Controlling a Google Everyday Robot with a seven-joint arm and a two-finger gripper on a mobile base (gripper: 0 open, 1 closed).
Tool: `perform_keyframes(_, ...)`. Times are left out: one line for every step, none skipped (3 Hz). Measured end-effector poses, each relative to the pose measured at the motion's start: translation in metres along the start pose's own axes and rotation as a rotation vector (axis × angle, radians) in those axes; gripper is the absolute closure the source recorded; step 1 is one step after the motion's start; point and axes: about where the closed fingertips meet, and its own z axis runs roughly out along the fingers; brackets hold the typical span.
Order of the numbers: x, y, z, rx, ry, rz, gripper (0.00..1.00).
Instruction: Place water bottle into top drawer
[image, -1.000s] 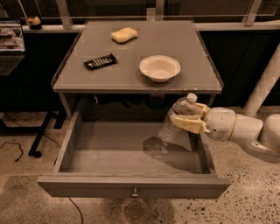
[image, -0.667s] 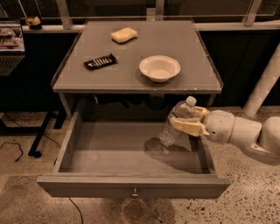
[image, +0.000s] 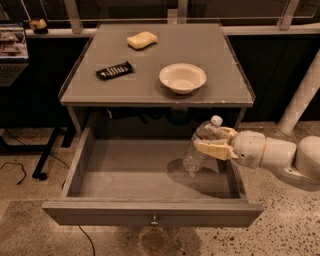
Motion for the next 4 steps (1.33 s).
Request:
perform_keyframes(0.006, -0.005, 0.0, 0.006, 0.005, 0.009, 1.0)
perform_keyframes(0.016, -0.012, 0.0, 0.016, 0.016, 0.015, 1.0)
perform_keyframes(0.027, -0.019, 0.002, 0.028, 0.032, 0.009, 1.0)
perform_keyframes(0.04, -0.024, 0.003, 0.038, 0.056, 0.006, 1.0)
